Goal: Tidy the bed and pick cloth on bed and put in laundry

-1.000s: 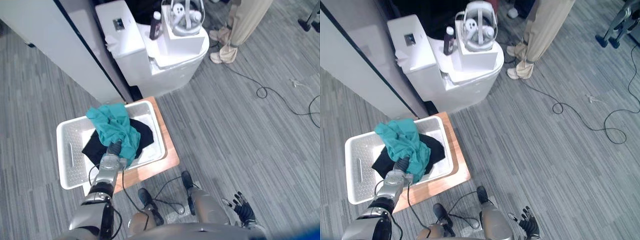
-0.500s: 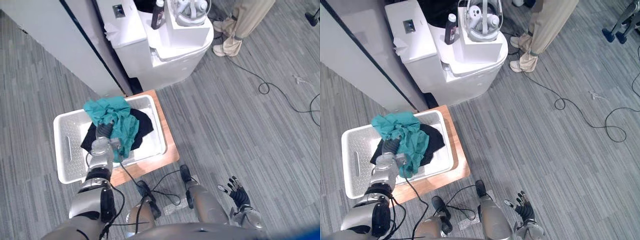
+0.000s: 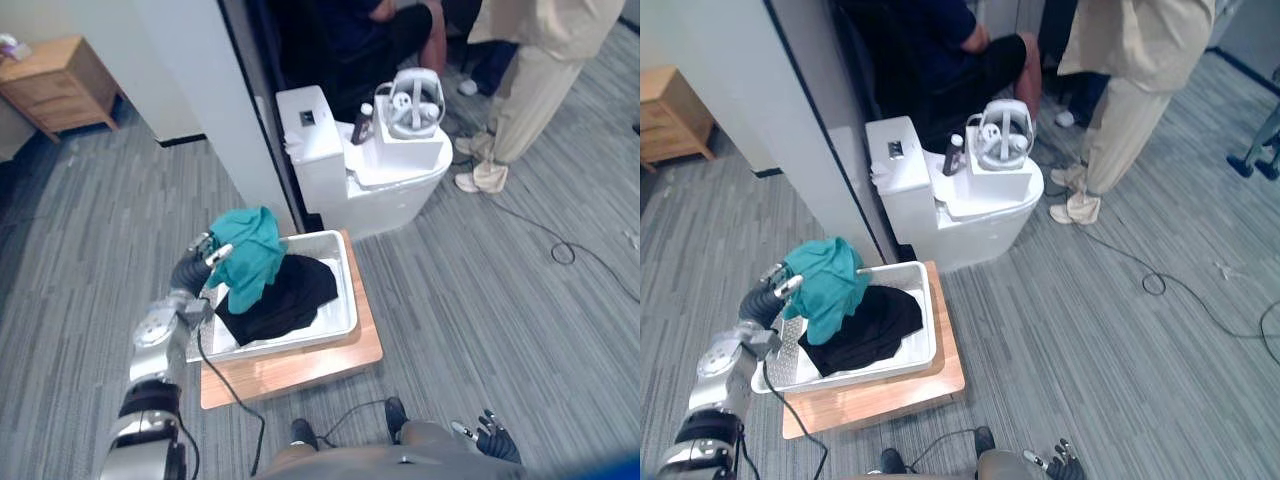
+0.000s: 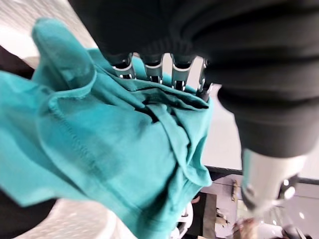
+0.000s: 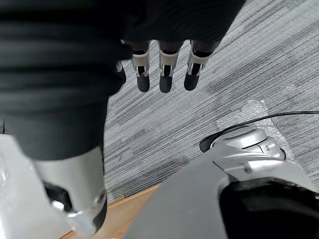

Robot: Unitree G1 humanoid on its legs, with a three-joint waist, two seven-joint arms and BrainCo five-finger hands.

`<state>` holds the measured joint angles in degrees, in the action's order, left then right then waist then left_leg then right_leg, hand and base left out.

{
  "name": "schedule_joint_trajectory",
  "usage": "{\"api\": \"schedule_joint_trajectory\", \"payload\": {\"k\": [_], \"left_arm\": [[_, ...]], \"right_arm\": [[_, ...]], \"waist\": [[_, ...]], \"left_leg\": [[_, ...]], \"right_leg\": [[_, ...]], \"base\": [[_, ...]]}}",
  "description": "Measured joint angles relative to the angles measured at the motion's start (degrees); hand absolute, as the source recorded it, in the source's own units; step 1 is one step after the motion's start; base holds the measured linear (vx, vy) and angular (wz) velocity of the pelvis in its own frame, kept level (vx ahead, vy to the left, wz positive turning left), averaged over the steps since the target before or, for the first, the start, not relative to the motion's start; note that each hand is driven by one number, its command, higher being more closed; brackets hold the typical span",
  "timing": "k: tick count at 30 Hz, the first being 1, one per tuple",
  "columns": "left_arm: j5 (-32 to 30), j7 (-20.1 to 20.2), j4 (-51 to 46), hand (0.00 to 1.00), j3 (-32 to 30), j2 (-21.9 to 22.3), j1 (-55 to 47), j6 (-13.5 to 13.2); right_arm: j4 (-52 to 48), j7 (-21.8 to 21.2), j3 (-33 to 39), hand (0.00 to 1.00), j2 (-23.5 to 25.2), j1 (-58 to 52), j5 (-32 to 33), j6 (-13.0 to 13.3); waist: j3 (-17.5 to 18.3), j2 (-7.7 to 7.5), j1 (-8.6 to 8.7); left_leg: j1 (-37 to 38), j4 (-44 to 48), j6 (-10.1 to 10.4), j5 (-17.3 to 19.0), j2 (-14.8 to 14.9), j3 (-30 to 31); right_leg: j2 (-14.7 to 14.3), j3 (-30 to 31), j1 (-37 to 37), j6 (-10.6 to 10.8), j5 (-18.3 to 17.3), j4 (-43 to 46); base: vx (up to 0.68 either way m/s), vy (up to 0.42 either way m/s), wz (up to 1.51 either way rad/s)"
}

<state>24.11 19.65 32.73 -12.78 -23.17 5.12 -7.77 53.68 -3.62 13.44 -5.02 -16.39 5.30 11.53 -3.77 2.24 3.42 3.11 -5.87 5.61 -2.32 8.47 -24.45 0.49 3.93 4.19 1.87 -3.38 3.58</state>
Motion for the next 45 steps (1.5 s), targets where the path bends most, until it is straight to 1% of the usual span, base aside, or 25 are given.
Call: {"api": "schedule_joint_trajectory", "payload": {"k": [2, 4, 5, 7, 12, 14, 17, 19, 20, 23, 25, 26, 28, 29, 31, 32, 33, 34, 35, 36, 37, 38, 40, 43, 45], "left_arm": [[-0.08, -0.03, -0.82, 0.00, -0.08, 0.00, -1.56, 1.01], [-0.13, 0.03, -2.51, 0.00, -0.06, 0.13, -3.55, 1.89], [-0.16, 0.02, -2.69, 0.00, -0.11, 0.13, -4.06, 2.22], [-0.52, 0.03, -2.80, 0.00, -0.10, 0.14, -4.92, 2.54], [-0.60, 0.02, -5.33, 0.00, -0.19, -0.23, -5.07, 2.66], [-0.28, 0.02, -8.16, 0.00, -0.55, -2.12, -4.68, 2.63], [2.83, -0.34, -12.21, 0.00, -3.56, -5.66, -2.75, 2.20], [4.90, -2.44, -14.85, 0.00, -5.55, -7.09, -1.50, 1.61], [5.91, -3.81, -15.87, 0.00, -6.38, -7.12, -1.46, 1.01], [8.49, -7.89, -18.16, 0.00, -9.23, -6.82, -1.77, -0.42], [8.60, -10.87, -18.17, 0.00, -10.96, -5.53, -3.40, -0.89], [8.95, -11.41, -18.12, 0.00, -11.57, -4.36, -4.27, -0.86], [10.99, -12.07, -16.95, 0.00, -13.34, 0.11, -8.42, -0.64], [11.24, -12.29, -15.41, 0.00, -13.78, 1.58, -9.81, -0.56], [11.19, -13.08, -7.54, 0.00, -15.11, 6.56, -13.34, -0.01], [11.13, -13.37, -4.55, 0.00, -15.35, 8.24, -14.54, -0.05], [10.82, -13.47, -0.31, 0.00, -15.68, 10.94, -16.72, -0.26], [9.99, -13.39, 2.22, 0.00, -16.35, 12.58, -18.02, -0.38], [8.17, -13.17, 6.97, 0.00, -17.56, 15.16, -19.98, -0.54], [5.87, -13.09, 10.76, 0.00, -18.19, 16.81, -21.08, -1.01], [2.89, -13.18, 14.27, 0.00, -18.82, 18.46, -22.07, -2.20], [-1.98, -13.78, 18.38, 0.00, -18.95, 20.21, -23.29, -4.17], [-11.56, -15.45, 22.91, 0.00, -18.92, 22.13, -24.44, -6.48], [-17.84, -16.38, 25.70, 0.00, -18.91, 22.89, -24.36, -6.48], [-21.79, -16.45, 27.20, 0.00, -18.88, 23.00, -23.45, -5.18]], "right_arm": [[0.23, 0.05, 0.91, 0.00, 0.16, -0.57, -0.05, -0.04], [0.24, 0.01, 1.93, 0.00, 0.10, -1.70, -1.18, -0.03], [0.24, -0.12, 1.95, 0.00, 0.03, -2.08, -1.25, -0.03], [0.28, -0.59, 1.95, 0.00, 0.04, -3.00, -1.67, -0.03], [0.80, -2.11, 3.29, 0.00, 0.05, -3.85, -1.68, 0.02], [1.35, -2.84, 3.80, 0.00, 0.07, -3.89, -1.69, 0.00], [1.38, -3.47, 4.31, 0.00, 0.13, -4.22, -1.68, -0.03], [1.33, -3.67, 4.31, 0.00, 0.16, -4.11, -1.69, -0.14], [1.21, -3.65, 4.30, 0.00, 0.19, -4.05, -1.64, -0.63], [0.83, -3.46, 3.70, 0.00, 0.29, -3.12, -1.44, -3.40], [0.41, -3.44, 2.85, 0.00, 0.29, -1.80, -0.94, -5.88], [0.05, -3.46, 2.76, 0.00, 0.30, -1.48, -0.90, -6.61], [-0.56, -3.58, 2.62, 0.00, 0.27, -0.59, 0.10, -8.09], [-0.56, -3.63, 2.52, 0.00, 0.28, 0.05, 0.22, -8.52], [-0.56, -4.08, 1.83, 0.00, 0.29, 1.16, 0.23, -9.06], [-0.56, -4.23, 1.82, 0.00, 0.36, 1.51, 0.21, -9.07], [-0.56, -4.50, 1.86, 0.00, 0.38, 2.52, 0.19, -9.15], [-0.54, -4.73, 1.88, 0.00, 0.39, 2.73, 0.13, -9.28], [-0.46, -4.90, 1.91, 0.00, 0.47, 3.17, 0.04, -9.31], [-0.43, -5.09, 2.01, 0.00, 0.48, 3.47, 0.03, -9.29], [-0.25, -5.37, 2.36, 0.00, 0.50, 3.90, -0.45, -9.24], [0.40, -5.63, 3.40, 0.00, 0.51, 4.65, -1.65, -8.97], [2.17, -5.89, 4.35, 0.00, 0.49, 5.33, -2.26, -7.97], [3.81, -6.01, 4.12, 0.00, 0.61, 5.97, -2.25, -7.64], [5.49, -5.95, 4.09, 0.00, 0.61, 6.63, -2.24, -7.64]], "waist": [[0.56, -0.28, -0.29], [1.61, -0.30, -0.98], [1.76, -0.26, -1.05], [2.10, -0.29, -1.02], [3.12, -0.28, -1.04], [3.28, -0.33, -0.96], [3.40, -0.26, -1.02], [3.37, -0.13, -1.15], [3.37, -0.08, -1.15], [3.62, 0.04, -1.69], [3.65, -0.01, -2.30], [3.65, -0.06, -2.48], [3.94, -0.40, -3.37], [4.08, -0.58, -3.65], [4.46, -1.36, -4.49], [4.52, -1.57, -4.58], [4.68, -1.77, -4.70], [4.89, -2.15, -4.92], [5.21, -2.71, -5.58], [5.38, -3.14, -6.16], [5.38, -3.40, -6.30], [5.35, -3.44, -6.28], [5.37, -3.09, -6.24], [5.55, -2.34, -6.20], [5.78, -2.00, -5.95]], "left_leg": [[0.32, -0.02, -0.09, 0.04, -0.24, 0.44], [0.79, -0.04, -0.36, 0.22, -0.59, 0.55], [1.05, -0.04, -0.45, 0.30, -0.69, 0.75], [2.02, -0.06, -0.48, 0.55, -0.96, 1.12], [2.03, -0.06, -0.71, 0.81, -1.43, 1.35], [2.29, -0.05, -0.71, 0.98, -1.47, 1.32], [3.14, -0.06, -0.61, 1.26, -1.42, 1.15], [3.72, -0.08, -0.57, 1.37, -1.45, 1.17], [4.05, -0.08, -0.57, 1.47, -1.45, 1.25], [4.22, -0.08, -0.61, 1.52, -1.45, 1.70], [4.13, -0.09, -0.71, 1.43, -1.49, 2.38], [4.11, -0.10, -0.74, 1.42, -1.56, 2.92], [4.01, -0.10, -0.75, 1.42, -1.67, 4.02], [3.92, -0.10, -0.75, 1.42, -1.68, 4.41], [3.80, -0.09, -0.73, 1.44, -1.72, 5.25], [3.78, -0.09, -0.73, 1.47, -1.85, 5.90], [3.67, -0.09, -0.74, 1.60, -1.94, 6.47], [3.67, -0.08, -0.74, 1.71, -1.99, 6.56], [3.67, -0.08, -0.71, 1.89, -2.06, 6.55], [3.67, -0.08, -0.70, 1.93, -2.15, 6.58], [3.68, -0.07, -0.73, 2.02, -2.30, 6.81], [3.69, -0.06, -0.86, 2.15, -2.54, 7.11], [3.85, -0.07, -1.00, 2.39, -2.95, 7.72], [3.95, -0.07, -0.97, 2.59, -3.06, 7.62], [3.96, -0.08, -0.87, 2.68, -3.02, 7.50]], "right_leg": [[0.22, -0.09, -0.84, 0.20, 0.13, -0.74], [0.62, -0.16, -1.36, 0.40, 0.25, -1.36], [0.72, -0.27, -1.89, 0.51, 0.32, -1.68], [0.85, -0.70, -3.26, 0.63, 0.29, -2.38], [1.57, -0.88, -3.81, 0.94, 0.46, -3.04], [1.59, -0.87, -4.63, 0.99, 0.52, -3.35], [1.59, -0.90, -5.22, 0.98, 0.58, -3.52], [1.65, -1.32, -6.16, 0.96, 0.56, -3.65], [1.67, -1.55, -6.63, 0.93, 0.53, -3.75], [1.70, -2.23, -7.03, 0.91, 0.46, -3.84], [1.77, -3.03, -7.12, 0.88, 0.29, -3.85], [1.79, -3.56, -7.17, 0.91, 0.13, -3.86], [1.96, -4.62, -7.67, 0.90, -0.29, -3.94], [2.05, -4.98, -7.82, 0.88, -0.37, -4.01], [2.35, -5.96, -8.34, 0.93, -0.70, -4.25], [2.49, -6.50, -8.68, 1.01, -1.07, -4.29], [2.60, -7.03, -8.79, 1.05, -1.27, -4.16], [2.64, -7.09, -8.80, 1.06, -1.45, -4.06], [2.69, -7.12, -8.82, 1.08, -1.56, -4.01], [2.76, -7.14, -8.84, 1.11, -1.71, -4.00], [2.82, -7.30, -8.97, 1.13, -1.87, -3.98], [2.93, -7.63, -9.18, 1.31, -2.09, -3.98], [3.47, -7.76, -9.67, 1.59, -2.63, -3.85], [3.44, -7.72, -9.61, 1.53, -2.87, -3.59], [3.38, -7.66, -9.55, 1.50, -2.89, -3.60]], "base": [[0.00, 0.012, 0.16], [0.00, 0.021, 0.05], [0.03, 0.021, 0.09], [0.03, 0.014, 0.10], [0.03, 0.022, 0.03], [0.05, 0.008, 0.00], [0.04, 0.004, -0.02], [0.05, -0.001, 0.00], [0.03, -0.004, 0.04], [0.01, -0.012, 0.08], [-0.02, -0.018, 0.16], [-0.03, -0.022, 0.26], [0.00, -0.019, 0.28], [0.03, -0.003, 0.23], [0.03, 0.000, 0.25], [0.04, -0.006, 0.32], [0.05, -0.004, 0.25], [0.07, 0.006, 0.14], [0.09, 0.013, 0.02], [0.07, 0.014, 0.05], [0.07, 0.007, 0.12], [0.06, 0.011, 0.17], [0.06, 0.028, 0.17], [0.04, 0.006, 0.01], [0.02, -0.007, -0.04]]}}
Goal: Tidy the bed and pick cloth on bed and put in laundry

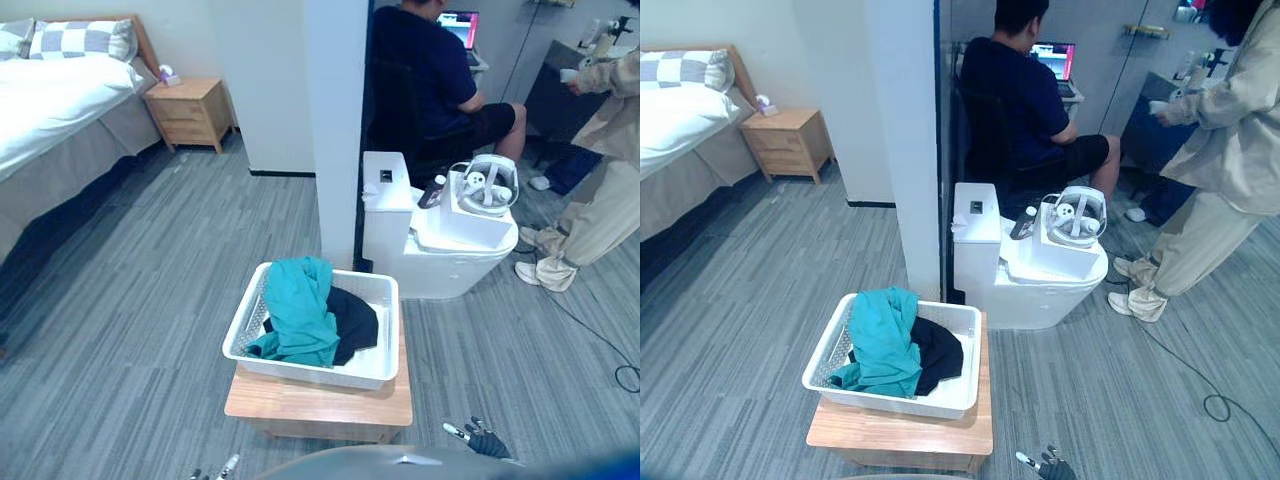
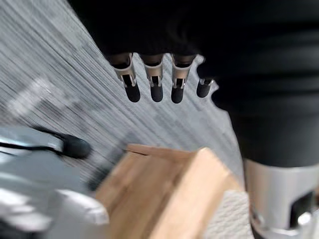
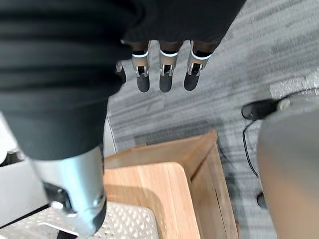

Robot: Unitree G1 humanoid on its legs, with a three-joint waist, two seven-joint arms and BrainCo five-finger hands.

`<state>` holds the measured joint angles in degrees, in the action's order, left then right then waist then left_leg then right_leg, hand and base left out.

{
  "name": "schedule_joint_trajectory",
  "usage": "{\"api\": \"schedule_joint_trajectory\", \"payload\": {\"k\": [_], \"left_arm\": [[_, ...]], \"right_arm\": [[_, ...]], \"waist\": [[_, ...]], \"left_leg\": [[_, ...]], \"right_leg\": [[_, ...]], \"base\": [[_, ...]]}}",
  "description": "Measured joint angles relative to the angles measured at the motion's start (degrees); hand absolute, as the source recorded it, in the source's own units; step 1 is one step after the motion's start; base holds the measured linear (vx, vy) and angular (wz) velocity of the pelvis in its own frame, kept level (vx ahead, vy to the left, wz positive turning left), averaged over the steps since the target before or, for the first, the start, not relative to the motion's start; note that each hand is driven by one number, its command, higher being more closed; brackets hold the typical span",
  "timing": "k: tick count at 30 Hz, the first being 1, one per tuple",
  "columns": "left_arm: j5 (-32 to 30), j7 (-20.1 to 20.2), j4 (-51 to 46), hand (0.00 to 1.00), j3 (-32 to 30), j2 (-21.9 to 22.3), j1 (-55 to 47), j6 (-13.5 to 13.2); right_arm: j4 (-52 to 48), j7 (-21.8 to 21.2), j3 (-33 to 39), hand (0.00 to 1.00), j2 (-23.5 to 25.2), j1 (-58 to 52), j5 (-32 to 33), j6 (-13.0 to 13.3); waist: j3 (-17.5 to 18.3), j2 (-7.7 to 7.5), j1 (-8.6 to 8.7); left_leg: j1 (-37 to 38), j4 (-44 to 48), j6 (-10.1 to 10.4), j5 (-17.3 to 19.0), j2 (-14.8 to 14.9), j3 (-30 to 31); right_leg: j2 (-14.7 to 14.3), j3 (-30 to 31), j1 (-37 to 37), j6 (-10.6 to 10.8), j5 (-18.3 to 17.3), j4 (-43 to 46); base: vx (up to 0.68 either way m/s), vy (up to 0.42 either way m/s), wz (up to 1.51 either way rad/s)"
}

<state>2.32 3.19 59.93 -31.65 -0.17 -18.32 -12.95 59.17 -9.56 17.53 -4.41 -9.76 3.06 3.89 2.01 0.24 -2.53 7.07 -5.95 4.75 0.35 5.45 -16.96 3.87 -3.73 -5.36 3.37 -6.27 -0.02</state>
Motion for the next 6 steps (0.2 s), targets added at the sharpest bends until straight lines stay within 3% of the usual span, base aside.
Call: {"api": "schedule_joint_trajectory", "payload": {"k": [4, 6], "left_arm": [[-7.48, 0.00, 0.08, 0.00, 0.11, 1.20, 1.67, 4.14], [-7.60, -0.51, 0.09, 0.00, 0.32, 1.55, 1.77, 5.60]], "right_arm": [[1.56, 0.02, -0.34, 0.00, -0.25, 0.67, -0.75, -0.71], [1.57, 0.03, -1.02, 0.00, -0.49, 0.84, -1.74, -0.71]], "waist": [[-0.40, 0.83, 0.13], [-0.42, 1.02, 0.38]], "left_leg": [[0.66, 0.00, 0.21, 0.21, 0.27, -1.14], [1.13, 0.00, 0.32, 0.42, 0.46, -1.74]], "right_leg": [[-0.27, 0.64, -0.03, -0.03, -0.01, 0.12], [-0.52, 1.30, -0.07, -0.04, -0.01, 0.20]], "base": [[0.01, -0.014, -0.13], [0.00, -0.009, -0.18]]}}
